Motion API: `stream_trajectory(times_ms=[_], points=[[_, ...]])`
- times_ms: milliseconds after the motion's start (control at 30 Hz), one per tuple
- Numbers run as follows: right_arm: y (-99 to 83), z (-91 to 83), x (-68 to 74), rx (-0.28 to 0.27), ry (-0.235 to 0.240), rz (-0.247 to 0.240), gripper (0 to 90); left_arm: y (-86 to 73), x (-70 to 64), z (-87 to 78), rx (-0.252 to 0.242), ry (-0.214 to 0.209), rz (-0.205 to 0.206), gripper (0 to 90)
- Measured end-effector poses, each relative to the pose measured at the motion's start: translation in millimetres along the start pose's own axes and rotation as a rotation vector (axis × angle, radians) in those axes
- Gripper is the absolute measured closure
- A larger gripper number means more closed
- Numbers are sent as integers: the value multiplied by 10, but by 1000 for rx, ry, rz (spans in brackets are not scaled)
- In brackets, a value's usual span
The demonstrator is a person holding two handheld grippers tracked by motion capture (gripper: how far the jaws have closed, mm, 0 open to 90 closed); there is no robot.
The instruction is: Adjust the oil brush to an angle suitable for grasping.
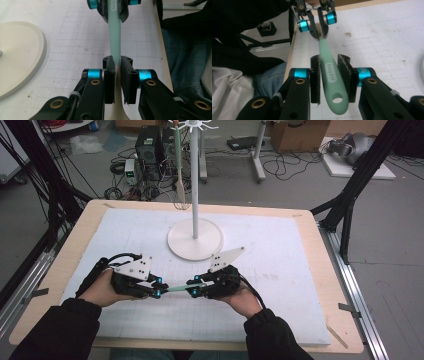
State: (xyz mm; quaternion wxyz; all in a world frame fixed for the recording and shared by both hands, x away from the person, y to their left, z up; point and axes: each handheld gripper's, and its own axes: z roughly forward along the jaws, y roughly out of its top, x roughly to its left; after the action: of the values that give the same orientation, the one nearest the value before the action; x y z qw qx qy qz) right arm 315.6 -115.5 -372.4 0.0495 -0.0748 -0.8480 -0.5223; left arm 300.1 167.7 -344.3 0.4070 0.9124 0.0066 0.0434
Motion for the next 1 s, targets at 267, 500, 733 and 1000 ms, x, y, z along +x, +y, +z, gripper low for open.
stream_trajectory(times_ms=[267, 500, 733, 1000], points=[[2, -7, -2, -9, 31, 1, 763, -6, 2, 8, -3, -10, 6, 816], [13, -23, 24, -11, 34, -19, 767, -5, 7, 31, 1, -35, -7, 799], [68, -21, 78, 46, 23, -95, 766, -12, 16, 92, 26, -65, -31, 710], [147, -5, 128, 55, 17, -146, 764, -9, -1, 120, 42, -87, -25, 808]])
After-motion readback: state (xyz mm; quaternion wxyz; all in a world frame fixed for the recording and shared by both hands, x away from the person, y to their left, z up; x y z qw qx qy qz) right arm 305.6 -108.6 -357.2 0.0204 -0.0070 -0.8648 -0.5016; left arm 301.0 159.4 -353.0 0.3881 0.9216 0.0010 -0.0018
